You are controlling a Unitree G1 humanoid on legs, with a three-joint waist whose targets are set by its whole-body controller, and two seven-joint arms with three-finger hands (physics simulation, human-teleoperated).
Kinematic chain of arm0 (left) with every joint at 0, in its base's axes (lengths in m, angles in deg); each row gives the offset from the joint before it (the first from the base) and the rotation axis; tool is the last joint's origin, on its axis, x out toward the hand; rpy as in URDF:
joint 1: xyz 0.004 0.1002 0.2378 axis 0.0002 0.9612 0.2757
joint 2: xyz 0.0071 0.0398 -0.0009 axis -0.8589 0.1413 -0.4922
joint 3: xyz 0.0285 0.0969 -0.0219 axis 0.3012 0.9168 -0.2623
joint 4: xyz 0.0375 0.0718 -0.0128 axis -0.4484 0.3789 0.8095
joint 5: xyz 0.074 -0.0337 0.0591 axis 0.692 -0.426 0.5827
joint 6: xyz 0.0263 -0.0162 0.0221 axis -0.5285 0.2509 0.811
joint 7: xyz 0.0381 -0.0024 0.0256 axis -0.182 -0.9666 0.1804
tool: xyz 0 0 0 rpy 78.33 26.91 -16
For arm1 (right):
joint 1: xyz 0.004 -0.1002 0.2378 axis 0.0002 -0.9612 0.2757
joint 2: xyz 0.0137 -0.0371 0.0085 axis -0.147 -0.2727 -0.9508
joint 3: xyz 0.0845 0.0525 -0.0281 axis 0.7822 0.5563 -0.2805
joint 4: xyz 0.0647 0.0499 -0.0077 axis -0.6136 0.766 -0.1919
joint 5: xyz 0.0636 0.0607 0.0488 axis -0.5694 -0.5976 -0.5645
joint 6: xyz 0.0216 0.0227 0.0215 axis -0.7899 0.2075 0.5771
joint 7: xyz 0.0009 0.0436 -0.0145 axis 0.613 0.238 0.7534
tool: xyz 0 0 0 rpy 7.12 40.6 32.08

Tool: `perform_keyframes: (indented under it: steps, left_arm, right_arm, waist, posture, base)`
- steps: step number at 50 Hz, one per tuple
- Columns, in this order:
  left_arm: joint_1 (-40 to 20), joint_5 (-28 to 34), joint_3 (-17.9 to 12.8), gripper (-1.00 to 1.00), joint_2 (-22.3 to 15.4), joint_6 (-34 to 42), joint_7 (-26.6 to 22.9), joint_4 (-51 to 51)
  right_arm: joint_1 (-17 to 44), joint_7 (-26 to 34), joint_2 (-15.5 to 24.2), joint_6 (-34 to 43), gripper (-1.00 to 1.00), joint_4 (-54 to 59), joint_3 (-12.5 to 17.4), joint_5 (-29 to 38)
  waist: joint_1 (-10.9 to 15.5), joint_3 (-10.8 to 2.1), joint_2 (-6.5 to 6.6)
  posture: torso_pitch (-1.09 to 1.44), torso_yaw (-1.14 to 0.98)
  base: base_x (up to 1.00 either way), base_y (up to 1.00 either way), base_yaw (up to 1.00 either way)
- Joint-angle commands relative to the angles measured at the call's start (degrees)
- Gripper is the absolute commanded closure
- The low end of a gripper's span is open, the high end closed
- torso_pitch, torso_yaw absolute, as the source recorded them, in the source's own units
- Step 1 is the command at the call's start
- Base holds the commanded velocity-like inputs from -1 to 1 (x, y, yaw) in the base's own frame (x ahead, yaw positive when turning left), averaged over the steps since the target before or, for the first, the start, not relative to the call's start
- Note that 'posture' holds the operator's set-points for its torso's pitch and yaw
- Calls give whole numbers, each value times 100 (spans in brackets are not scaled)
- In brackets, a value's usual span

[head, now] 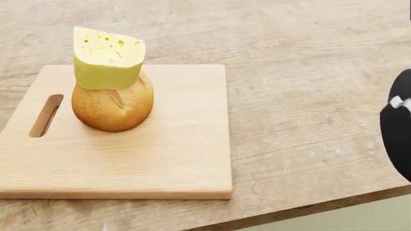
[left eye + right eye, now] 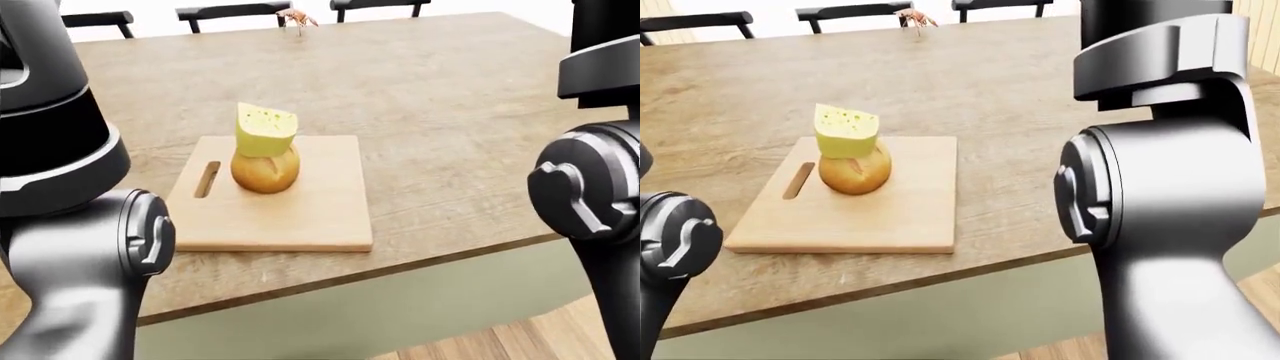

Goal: Pick up the wedge of cheese and place it on the slice of bread to prepare a simple cheese on bread dish.

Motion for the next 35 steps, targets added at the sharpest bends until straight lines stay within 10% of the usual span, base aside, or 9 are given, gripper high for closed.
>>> perform_keyframes:
  steps: [1, 35]
  left_arm:
    - [-197, 48, -41, -100, -45, -153, 7, -118]
    - [-595, 199, -28, -100, -62, 13, -114, -63]
  right_arm:
    - [236, -44, 62, -139, -100, -180, 41, 1]
    - [555, -84, 157, -99, -100, -185, 73, -17]
  waist:
    - [-2, -191, 8]
    - [-1, -149, -4]
  posture:
    - [0, 0]
    - [0, 0]
  base:
    - [0, 0, 0]
    - [0, 0, 0]
